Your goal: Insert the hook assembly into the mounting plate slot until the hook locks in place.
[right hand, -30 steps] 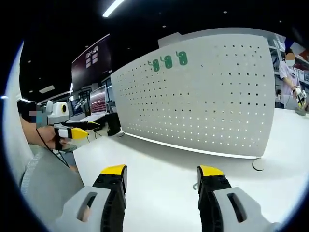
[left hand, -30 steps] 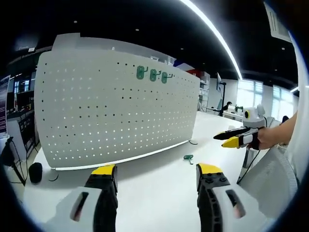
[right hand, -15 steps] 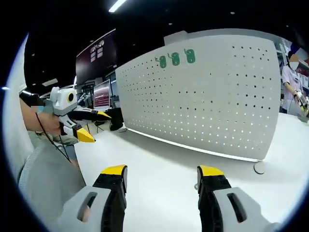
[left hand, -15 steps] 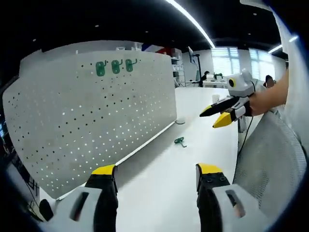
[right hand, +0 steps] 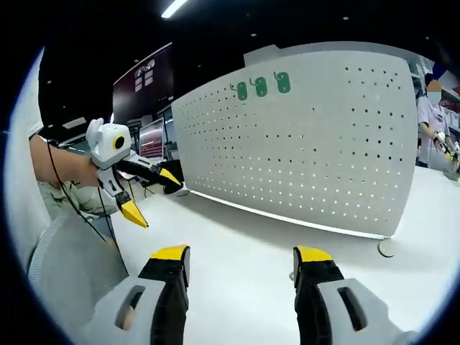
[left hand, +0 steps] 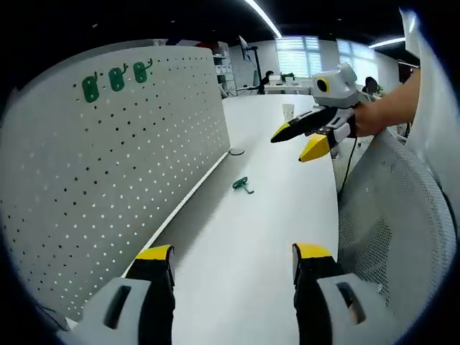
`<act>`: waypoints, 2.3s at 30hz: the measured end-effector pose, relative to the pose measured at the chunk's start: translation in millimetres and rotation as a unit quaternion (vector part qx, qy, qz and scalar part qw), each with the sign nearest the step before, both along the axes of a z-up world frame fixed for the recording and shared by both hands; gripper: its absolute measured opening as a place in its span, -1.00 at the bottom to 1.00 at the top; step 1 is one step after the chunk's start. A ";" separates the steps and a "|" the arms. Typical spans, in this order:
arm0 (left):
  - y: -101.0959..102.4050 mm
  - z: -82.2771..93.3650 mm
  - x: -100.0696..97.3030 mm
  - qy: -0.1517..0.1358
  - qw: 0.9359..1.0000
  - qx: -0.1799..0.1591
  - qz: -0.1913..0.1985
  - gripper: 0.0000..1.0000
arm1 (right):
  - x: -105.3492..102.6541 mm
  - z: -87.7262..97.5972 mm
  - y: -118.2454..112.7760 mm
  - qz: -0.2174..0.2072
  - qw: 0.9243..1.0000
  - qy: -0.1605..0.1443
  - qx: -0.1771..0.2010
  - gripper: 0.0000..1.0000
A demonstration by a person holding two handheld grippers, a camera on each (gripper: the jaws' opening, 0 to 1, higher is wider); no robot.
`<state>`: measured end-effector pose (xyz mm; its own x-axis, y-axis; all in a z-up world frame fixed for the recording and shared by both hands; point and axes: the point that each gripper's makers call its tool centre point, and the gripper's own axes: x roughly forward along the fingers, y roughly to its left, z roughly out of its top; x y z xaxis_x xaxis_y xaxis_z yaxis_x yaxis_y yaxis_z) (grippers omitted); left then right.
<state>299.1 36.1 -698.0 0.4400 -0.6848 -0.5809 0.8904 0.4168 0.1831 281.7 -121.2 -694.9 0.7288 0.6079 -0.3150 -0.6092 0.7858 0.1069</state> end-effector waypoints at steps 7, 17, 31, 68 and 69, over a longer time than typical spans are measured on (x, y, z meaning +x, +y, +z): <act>-19.4 -0.4 12.9 -0.006 0.999 0.027 -0.038 0.36 | -1.7 -2.3 -0.4 -0.001 1.000 0.005 -0.007 0.13; -49.4 -3.0 27.7 -0.010 0.991 0.065 -0.114 0.34 | -1.7 -5.4 -1.3 0.001 1.000 0.007 -0.011 0.13; -95.2 -15.3 40.1 -0.023 0.970 0.096 -0.223 0.12 | -7.8 -10.1 -2.5 0.006 1.000 0.016 -0.022 0.13; -185.3 -94.6 91.6 -0.026 0.941 0.153 -0.301 -0.41 | -12.6 -16.8 -9.2 -0.007 0.999 0.031 -0.019 0.12; -186.3 -97.8 90.7 -0.024 0.940 0.155 -0.303 -0.39 | -12.6 -16.6 -9.8 -0.008 0.999 0.030 -0.019 0.12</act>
